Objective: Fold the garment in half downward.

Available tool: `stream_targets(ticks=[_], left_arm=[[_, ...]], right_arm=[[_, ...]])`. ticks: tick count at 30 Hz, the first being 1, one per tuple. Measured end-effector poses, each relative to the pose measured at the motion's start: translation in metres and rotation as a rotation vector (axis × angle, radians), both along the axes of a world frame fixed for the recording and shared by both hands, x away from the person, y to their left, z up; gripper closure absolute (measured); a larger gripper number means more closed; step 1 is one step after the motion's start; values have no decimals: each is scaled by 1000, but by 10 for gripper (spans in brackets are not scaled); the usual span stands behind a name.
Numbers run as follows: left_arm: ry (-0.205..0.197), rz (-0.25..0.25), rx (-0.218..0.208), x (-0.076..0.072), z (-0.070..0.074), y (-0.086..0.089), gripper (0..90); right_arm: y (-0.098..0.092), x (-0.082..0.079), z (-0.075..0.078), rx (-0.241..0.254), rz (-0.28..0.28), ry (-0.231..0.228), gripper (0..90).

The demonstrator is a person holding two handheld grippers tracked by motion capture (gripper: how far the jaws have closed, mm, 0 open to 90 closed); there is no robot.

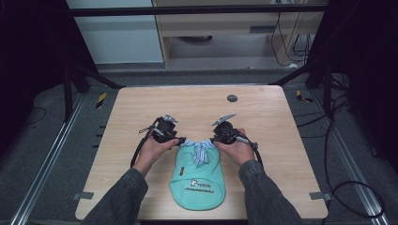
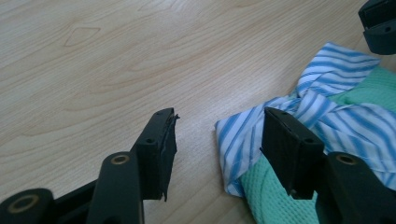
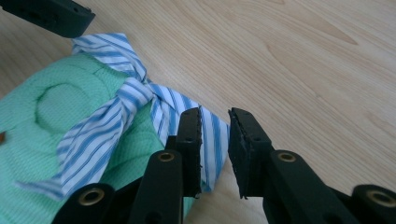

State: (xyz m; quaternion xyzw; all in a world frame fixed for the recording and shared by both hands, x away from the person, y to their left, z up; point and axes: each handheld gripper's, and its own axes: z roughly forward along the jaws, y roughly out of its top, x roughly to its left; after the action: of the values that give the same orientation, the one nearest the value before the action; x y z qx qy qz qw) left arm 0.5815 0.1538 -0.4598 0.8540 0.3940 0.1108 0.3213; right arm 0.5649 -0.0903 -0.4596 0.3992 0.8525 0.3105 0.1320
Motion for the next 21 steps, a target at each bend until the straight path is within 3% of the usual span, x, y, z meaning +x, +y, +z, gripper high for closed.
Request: stream_targets(ticks=[21], left_arm=[[62, -18, 91, 0, -12, -13, 414]], right_arm=[[7, 14, -13, -31, -45, 102, 553]])
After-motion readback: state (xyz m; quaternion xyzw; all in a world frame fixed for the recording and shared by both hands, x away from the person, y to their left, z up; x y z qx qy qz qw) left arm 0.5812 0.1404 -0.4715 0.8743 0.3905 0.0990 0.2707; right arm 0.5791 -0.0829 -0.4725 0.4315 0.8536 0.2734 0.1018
